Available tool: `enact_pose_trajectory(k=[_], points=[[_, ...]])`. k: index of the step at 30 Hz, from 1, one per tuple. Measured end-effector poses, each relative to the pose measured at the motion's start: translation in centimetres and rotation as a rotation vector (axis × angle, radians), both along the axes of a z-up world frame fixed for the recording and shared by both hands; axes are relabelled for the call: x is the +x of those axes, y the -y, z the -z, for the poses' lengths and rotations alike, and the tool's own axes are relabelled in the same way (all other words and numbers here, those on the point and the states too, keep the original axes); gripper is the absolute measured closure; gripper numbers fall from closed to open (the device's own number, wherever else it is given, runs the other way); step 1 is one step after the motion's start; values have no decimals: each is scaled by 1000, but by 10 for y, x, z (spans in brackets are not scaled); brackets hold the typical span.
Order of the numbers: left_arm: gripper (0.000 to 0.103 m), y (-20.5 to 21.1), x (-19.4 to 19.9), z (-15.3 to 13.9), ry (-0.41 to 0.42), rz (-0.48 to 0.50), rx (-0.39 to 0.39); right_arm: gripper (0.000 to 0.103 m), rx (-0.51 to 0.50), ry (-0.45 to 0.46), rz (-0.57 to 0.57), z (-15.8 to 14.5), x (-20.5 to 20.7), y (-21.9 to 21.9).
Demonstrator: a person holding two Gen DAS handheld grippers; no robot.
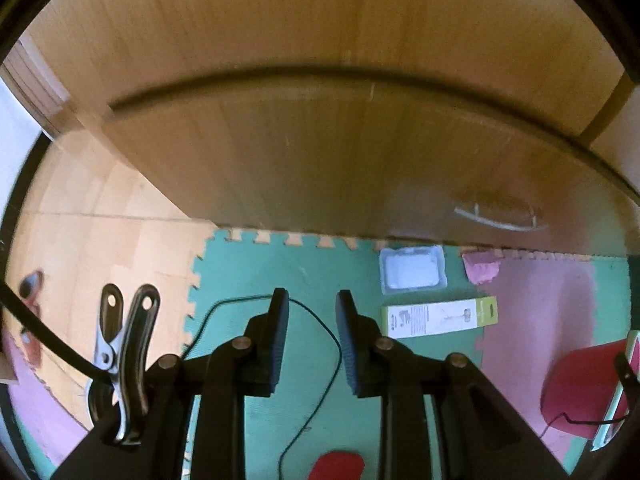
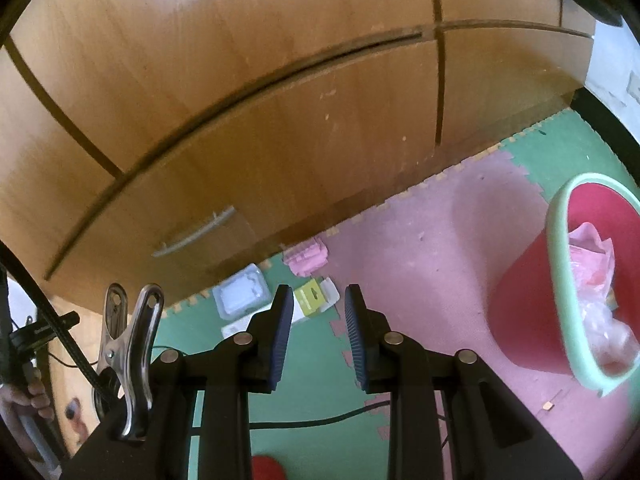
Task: Collect trash
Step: 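Move both grippers away from the bucket toward the selfie stick box, then lower both grippers onto the white-and-green selfie stick box and close them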
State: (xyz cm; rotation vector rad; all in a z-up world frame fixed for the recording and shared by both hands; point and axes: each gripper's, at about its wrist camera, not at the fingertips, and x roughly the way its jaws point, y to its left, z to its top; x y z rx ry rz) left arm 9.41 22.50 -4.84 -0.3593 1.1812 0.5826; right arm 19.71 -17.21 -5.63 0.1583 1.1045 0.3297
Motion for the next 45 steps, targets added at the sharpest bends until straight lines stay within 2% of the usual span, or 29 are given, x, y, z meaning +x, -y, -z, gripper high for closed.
enact_pose_trajectory(k=[7, 10, 14, 22, 30, 35, 39, 45], points=[[66, 3, 6, 59, -12, 46, -121, 74, -59, -77, -74, 66, 6, -31], [60, 5, 10, 80, -24, 64, -158, 67, -64, -100, -109, 89, 11, -44], [55, 12, 17, 110, -45, 97, -205, 64, -59, -124, -139, 113, 18, -60], [51, 30, 26, 159, -67, 149, -277, 59, -63, -175, -150, 161, 33, -74], [43, 37, 39, 203, -45, 130, -388, 52, -44, -219, -161, 198, 50, -77], [43, 42, 51, 225, -43, 127, -419, 51, -52, -232, -188, 215, 60, -83], [43, 46, 61, 237, -32, 145, -391, 51, -51, -249, -217, 228, 70, -92], [43, 49, 67, 256, -37, 146, -404, 51, -61, -263, -263, 245, 80, -110]])
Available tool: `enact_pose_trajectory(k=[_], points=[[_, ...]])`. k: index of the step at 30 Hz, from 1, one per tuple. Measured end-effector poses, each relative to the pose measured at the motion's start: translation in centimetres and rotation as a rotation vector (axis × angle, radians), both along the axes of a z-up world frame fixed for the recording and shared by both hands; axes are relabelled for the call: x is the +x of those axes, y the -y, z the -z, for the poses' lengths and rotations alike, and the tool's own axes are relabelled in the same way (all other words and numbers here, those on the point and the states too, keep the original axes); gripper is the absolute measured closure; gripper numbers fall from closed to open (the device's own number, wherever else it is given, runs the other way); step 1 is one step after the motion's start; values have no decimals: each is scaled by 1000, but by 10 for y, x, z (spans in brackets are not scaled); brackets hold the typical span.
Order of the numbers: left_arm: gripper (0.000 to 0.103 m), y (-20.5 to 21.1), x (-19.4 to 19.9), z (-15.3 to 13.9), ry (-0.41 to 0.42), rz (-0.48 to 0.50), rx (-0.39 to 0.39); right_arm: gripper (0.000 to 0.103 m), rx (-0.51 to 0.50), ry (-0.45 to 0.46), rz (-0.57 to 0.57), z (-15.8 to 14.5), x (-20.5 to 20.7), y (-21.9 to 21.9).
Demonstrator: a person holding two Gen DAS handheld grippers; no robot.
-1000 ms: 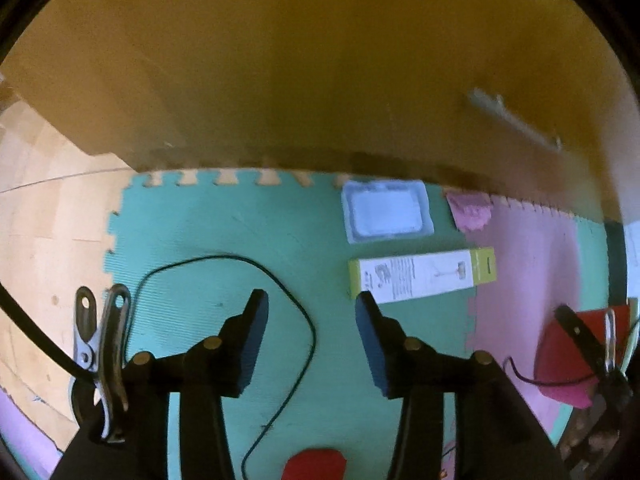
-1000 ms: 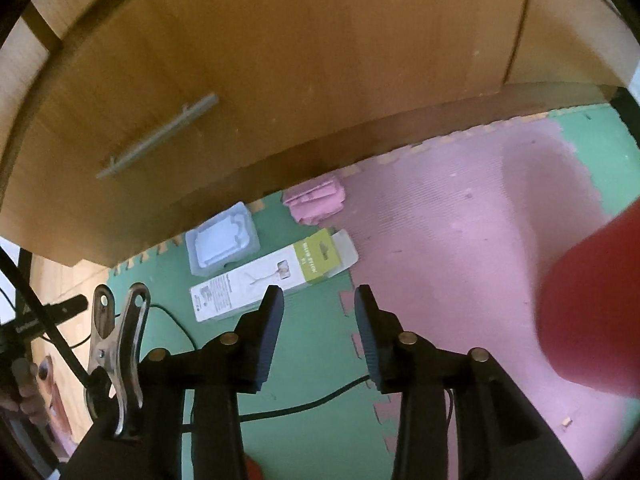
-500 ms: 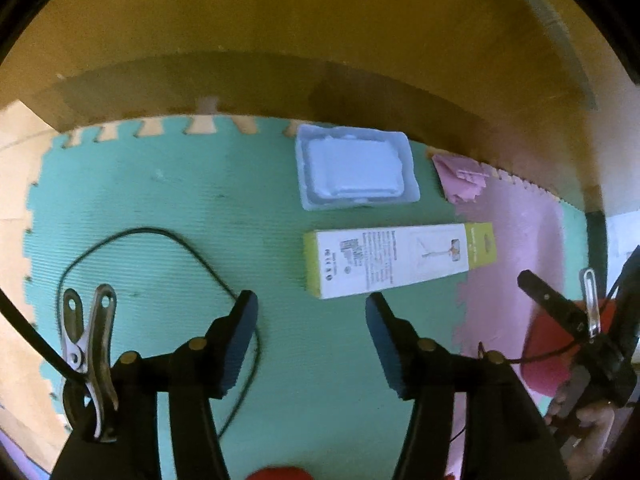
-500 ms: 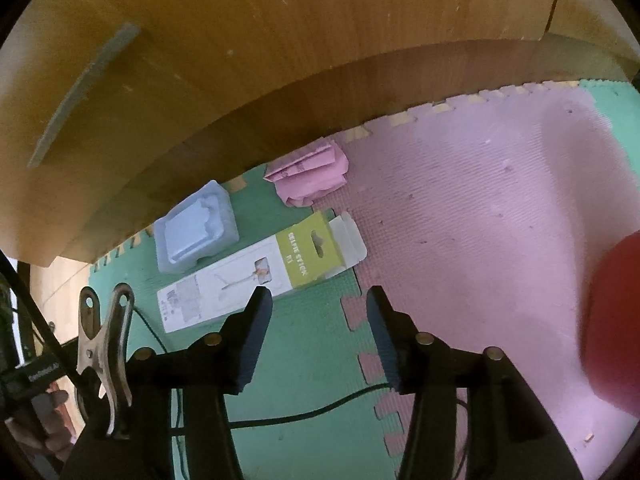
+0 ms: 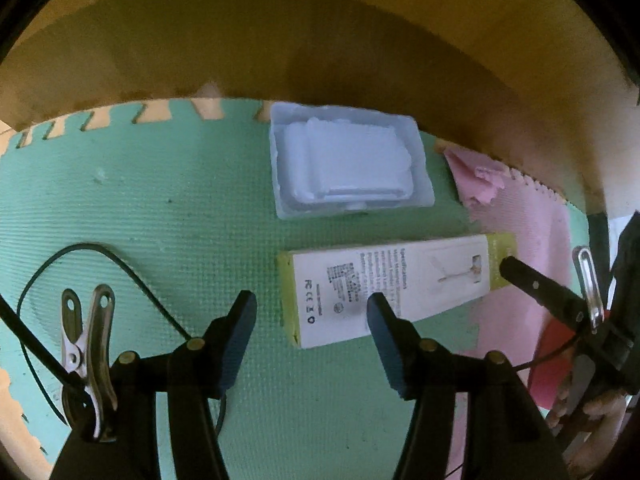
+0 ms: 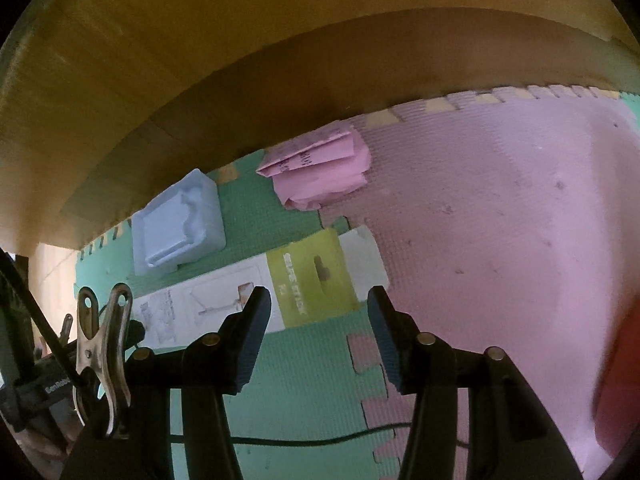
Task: Collect trash
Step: 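Lower both grippers onto the white-and-green selfie stick box and close them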
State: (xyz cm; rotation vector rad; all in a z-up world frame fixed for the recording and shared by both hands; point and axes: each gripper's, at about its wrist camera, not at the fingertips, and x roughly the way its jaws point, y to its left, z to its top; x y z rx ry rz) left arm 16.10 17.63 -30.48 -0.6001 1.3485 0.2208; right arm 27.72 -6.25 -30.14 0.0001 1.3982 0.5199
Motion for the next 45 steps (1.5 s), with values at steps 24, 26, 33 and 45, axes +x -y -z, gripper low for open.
enact_pose_trajectory(k=[24, 26, 33, 45], points=[[35, -1, 1, 16, 46, -71, -122, 50, 128, -103, -12, 25, 12, 8], [34, -5, -2, 20, 53, -86, -151, 50, 119, -80, -20, 23, 14, 8], [31, -13, -10, 29, 38, -161, -257, 42, 150, -99, 0, 29, 19, 2], [36, 2, -12, 6, 56, -68, -192, 56, 106, -80, -115, 15, -4, -8]])
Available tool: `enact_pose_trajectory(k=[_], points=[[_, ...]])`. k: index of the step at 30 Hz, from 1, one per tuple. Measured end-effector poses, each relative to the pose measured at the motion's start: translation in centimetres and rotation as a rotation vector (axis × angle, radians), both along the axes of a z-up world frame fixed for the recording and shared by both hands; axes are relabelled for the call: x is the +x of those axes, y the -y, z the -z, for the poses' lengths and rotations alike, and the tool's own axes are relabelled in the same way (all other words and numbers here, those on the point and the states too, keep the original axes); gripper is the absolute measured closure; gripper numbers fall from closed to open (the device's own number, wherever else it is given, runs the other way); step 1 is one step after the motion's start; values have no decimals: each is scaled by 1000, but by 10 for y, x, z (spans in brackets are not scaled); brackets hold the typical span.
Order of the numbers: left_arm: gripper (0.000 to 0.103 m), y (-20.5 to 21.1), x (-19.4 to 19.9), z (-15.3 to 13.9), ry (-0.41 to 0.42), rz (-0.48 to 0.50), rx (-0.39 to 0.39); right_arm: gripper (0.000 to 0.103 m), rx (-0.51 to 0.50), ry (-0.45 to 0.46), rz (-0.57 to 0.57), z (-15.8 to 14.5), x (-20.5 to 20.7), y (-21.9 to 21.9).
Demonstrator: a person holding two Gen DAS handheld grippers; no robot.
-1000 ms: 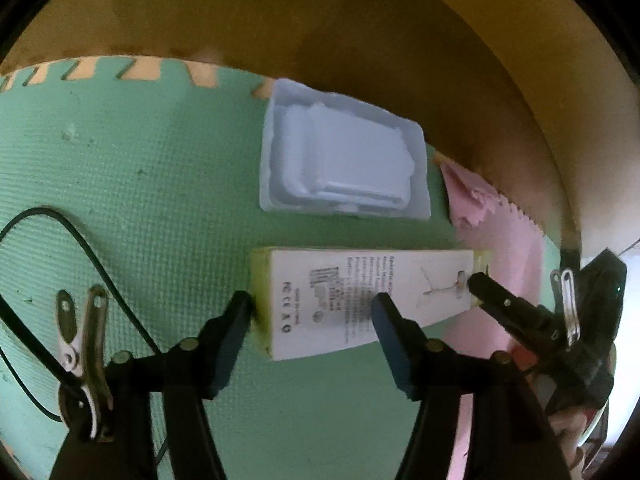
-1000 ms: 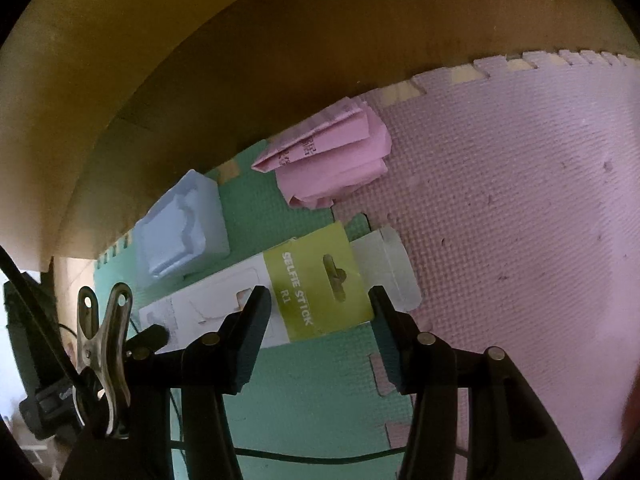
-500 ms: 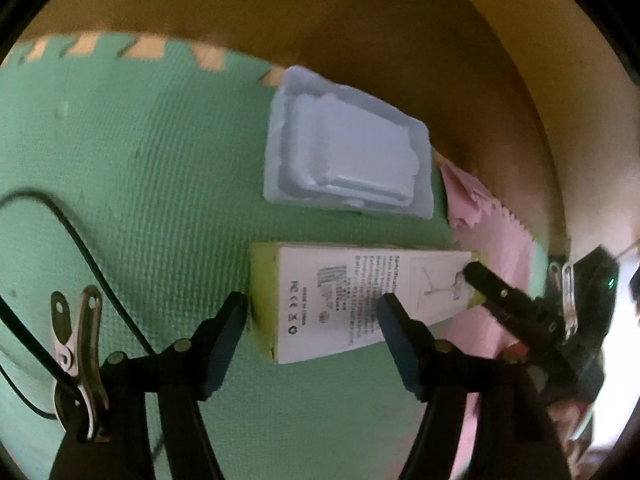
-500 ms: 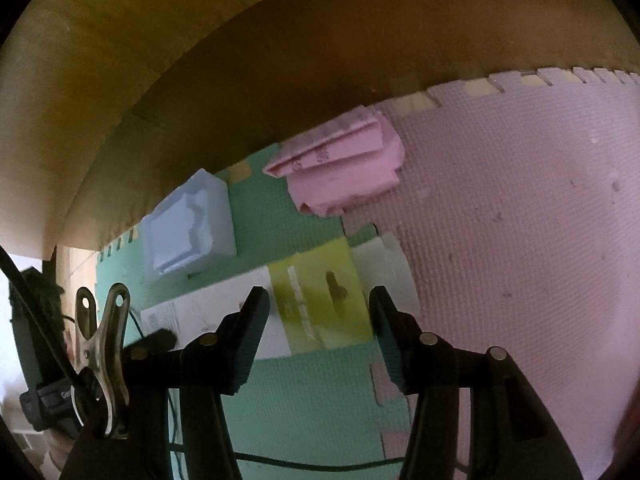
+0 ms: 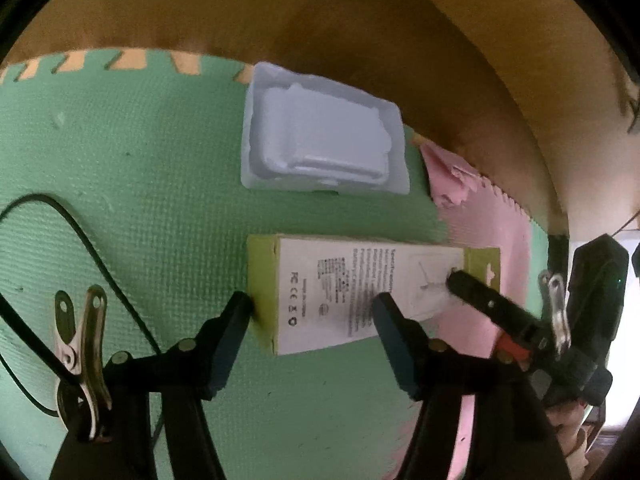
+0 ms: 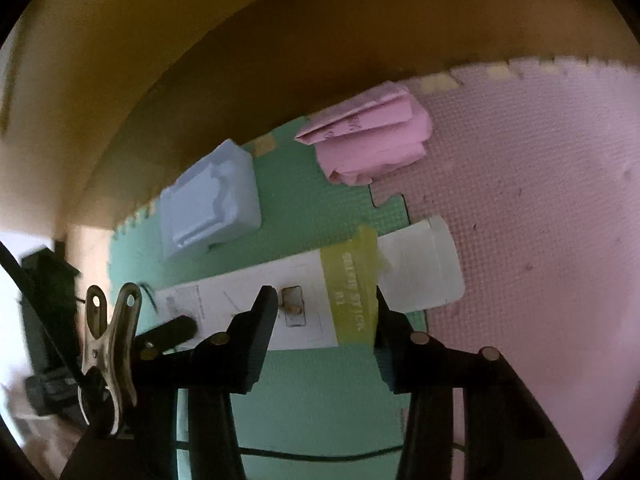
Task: Collect trash
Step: 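Lower both grippers onto the white-and-green selfie stick box and close them, then lift the box with both grippers and carry it over the bucket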
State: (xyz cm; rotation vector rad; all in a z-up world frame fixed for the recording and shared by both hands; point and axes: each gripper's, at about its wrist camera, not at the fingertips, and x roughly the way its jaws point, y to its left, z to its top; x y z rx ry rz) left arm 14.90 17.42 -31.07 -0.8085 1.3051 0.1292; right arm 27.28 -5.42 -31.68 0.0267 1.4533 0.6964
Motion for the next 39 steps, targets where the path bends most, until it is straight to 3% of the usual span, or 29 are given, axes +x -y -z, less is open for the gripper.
enact_pose_trajectory(k=[7, 13, 30, 39], points=[[38, 4, -4, -30, 50, 47, 15, 57, 4, 9, -6, -20, -11, 9], [38, 9, -9, -71, 111, 78, 42, 57, 29, 36, 18, -58, -13, 21], [38, 30, -32, -206, 266, 165, 70, 57, 61, 150, 55, -196, -58, 59], [38, 74, -48, -290, 378, 274, 118, 57, 93, 250, 156, -273, -95, 108]])
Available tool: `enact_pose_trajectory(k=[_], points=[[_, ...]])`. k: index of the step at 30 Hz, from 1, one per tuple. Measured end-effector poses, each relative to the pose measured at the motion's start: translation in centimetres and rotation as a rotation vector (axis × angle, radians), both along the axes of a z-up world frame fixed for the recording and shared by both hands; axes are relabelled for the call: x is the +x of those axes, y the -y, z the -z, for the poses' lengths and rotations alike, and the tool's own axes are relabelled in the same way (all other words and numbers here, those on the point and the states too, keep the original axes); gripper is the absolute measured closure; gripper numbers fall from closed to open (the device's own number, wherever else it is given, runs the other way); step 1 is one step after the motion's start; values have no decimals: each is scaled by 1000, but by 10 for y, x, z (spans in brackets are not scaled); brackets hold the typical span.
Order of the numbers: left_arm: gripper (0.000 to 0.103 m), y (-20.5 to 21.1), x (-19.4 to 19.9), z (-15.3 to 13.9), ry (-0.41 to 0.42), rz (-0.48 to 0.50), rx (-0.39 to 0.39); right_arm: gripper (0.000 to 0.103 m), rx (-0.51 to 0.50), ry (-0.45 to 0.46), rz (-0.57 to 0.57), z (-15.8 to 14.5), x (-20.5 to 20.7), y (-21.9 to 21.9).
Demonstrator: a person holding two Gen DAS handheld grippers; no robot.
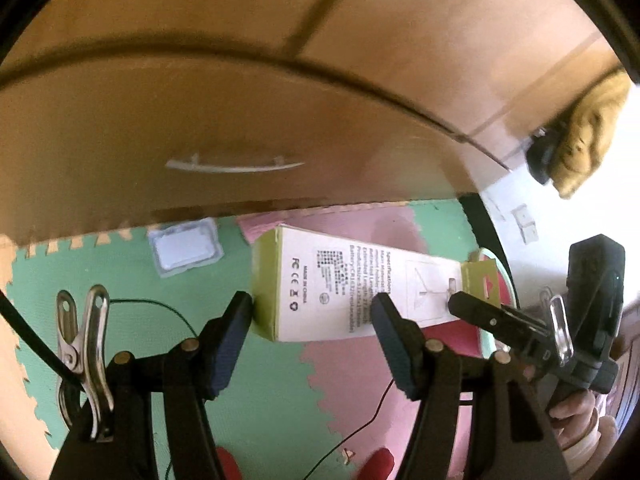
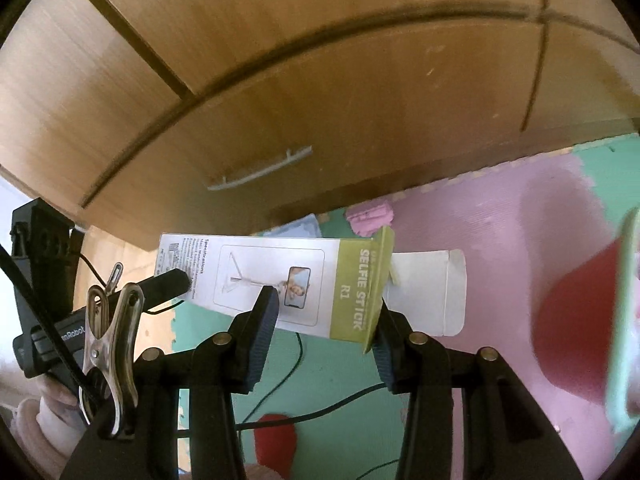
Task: Collect trash
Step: 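Lift the box with both grippers and carry it over the bucket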
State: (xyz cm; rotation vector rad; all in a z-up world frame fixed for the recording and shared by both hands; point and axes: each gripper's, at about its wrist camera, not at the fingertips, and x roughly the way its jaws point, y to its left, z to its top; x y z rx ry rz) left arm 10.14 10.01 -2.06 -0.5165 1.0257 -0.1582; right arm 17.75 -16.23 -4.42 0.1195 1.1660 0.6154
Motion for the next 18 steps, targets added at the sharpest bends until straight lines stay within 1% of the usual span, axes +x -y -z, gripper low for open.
enact_pose_trajectory(k=[5, 8, 11, 15, 18], points=[[38, 35, -3, -41, 37, 71, 31, 57, 49, 40, 87, -35, -23, 40], [38, 58, -3, -62, 58, 110, 50, 57, 58, 72, 131, -53, -35, 62], [38, 85, -1, -83, 83, 145, 75, 57, 71, 103, 179, -68, -42, 84], [38, 119, 2, -110, 92, 187, 82, 57, 108, 137, 266, -87, -48, 117], [38, 145, 5, -122, 117, 220, 98, 57, 125, 165, 310, -98, -53, 141]])
